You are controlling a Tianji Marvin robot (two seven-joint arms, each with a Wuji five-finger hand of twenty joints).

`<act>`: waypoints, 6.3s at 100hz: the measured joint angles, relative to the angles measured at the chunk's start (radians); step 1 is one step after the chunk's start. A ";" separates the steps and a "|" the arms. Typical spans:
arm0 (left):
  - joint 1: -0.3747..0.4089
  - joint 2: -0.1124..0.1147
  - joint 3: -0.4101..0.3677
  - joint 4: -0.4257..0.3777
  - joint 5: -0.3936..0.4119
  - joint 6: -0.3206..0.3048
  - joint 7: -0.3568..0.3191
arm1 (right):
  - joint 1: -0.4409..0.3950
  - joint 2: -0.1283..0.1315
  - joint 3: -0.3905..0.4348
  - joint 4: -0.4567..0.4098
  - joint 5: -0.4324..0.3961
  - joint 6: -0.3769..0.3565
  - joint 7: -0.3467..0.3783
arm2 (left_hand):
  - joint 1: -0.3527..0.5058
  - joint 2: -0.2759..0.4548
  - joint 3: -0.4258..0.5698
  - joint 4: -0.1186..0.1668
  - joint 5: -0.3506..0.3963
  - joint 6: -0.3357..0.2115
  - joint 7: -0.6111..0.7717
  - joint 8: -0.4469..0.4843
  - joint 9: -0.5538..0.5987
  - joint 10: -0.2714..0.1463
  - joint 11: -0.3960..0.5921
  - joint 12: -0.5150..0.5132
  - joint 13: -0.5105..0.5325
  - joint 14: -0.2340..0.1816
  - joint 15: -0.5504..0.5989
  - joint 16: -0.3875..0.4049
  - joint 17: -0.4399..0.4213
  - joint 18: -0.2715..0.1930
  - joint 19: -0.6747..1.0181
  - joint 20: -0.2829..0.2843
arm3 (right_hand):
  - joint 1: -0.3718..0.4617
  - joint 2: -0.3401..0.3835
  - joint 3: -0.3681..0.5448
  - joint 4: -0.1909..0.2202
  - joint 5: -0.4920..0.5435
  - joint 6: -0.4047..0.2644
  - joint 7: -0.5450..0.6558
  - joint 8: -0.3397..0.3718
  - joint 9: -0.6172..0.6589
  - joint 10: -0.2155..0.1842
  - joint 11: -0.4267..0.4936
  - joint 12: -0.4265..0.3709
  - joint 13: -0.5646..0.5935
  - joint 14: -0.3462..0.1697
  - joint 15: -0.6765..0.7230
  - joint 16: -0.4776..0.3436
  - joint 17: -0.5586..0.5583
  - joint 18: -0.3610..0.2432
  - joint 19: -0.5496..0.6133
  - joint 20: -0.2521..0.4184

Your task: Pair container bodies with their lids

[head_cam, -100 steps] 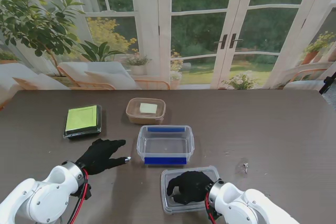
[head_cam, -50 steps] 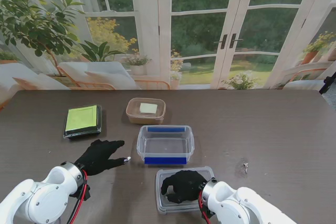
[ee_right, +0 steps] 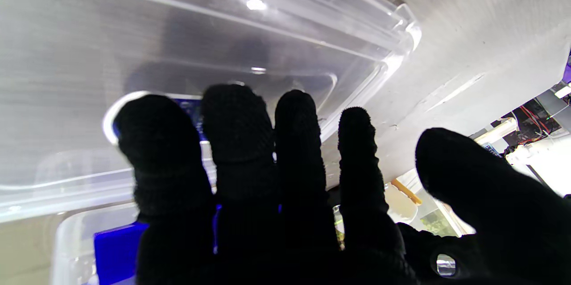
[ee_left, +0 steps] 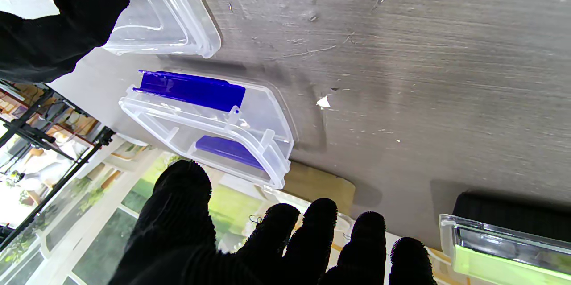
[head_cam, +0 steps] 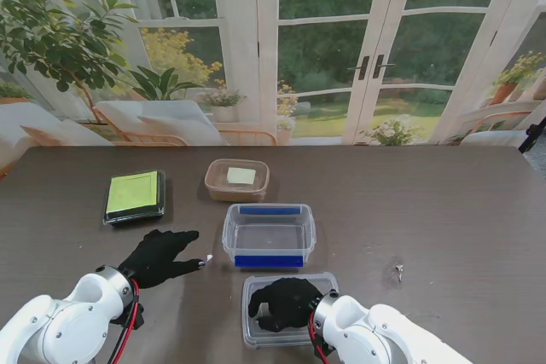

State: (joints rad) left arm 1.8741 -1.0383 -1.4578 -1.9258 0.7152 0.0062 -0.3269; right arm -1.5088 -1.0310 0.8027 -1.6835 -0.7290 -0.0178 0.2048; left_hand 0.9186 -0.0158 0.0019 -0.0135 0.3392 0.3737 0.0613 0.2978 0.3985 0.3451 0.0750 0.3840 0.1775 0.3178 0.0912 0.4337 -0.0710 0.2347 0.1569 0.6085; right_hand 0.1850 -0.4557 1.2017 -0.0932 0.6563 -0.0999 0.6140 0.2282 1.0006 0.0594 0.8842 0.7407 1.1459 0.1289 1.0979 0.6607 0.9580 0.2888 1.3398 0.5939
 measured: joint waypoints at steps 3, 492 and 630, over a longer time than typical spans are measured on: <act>0.001 0.000 0.000 -0.001 0.000 0.000 0.000 | 0.003 0.000 -0.005 0.000 0.001 0.002 -0.001 | 0.000 0.000 0.000 0.000 0.000 0.000 0.000 0.000 0.000 0.000 0.000 0.000 0.000 0.000 0.000 0.000 0.000 0.000 0.000 0.000 | 0.000 0.000 0.000 0.000 -0.009 0.000 0.000 0.000 0.000 0.000 0.000 0.000 0.000 0.000 0.000 0.000 0.000 0.000 0.000 0.000; 0.060 0.005 -0.029 -0.038 0.011 0.058 -0.041 | 0.212 -0.029 -0.207 0.085 0.018 0.163 -0.024 | 0.000 0.011 0.000 0.000 0.000 0.000 0.000 0.000 0.000 0.001 0.000 0.000 -0.001 0.000 0.000 0.000 0.000 0.000 0.000 -0.010 | -0.001 0.048 -0.044 0.009 -0.095 -0.029 0.036 0.005 -0.020 0.000 0.014 -0.001 0.000 0.002 0.006 0.000 0.000 0.000 0.011 0.002; 0.027 0.032 0.045 -0.081 -0.027 0.059 -0.173 | -0.106 0.013 0.394 -0.069 -0.157 -0.022 0.184 | 0.202 0.038 -0.001 0.009 0.491 0.062 0.153 -0.046 0.709 0.011 0.786 0.904 0.767 0.125 1.234 0.649 0.668 0.259 1.414 0.522 | 0.002 0.035 -0.012 0.041 0.013 -0.005 -0.028 -0.013 0.030 0.000 0.028 0.002 0.095 -0.006 0.115 0.024 0.000 0.009 0.150 0.052</act>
State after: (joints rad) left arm 1.9006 -1.0065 -1.4125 -2.0073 0.6881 0.0655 -0.5000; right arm -1.6149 -1.0180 1.1966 -1.7523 -0.8856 -0.0395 0.3885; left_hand 1.1204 0.0226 0.0008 -0.0048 0.8298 0.4356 0.2144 0.2514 1.1076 0.3558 0.8608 1.2884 0.9448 0.4432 1.3251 1.0826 0.5968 0.4940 1.5713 1.1304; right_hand 0.1868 -0.4212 1.1894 -0.0526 0.6691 -0.1052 0.5856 0.2153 1.0306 0.0594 0.9121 0.7423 1.2414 0.1227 1.2129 0.6843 0.9580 0.2982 1.4898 0.6458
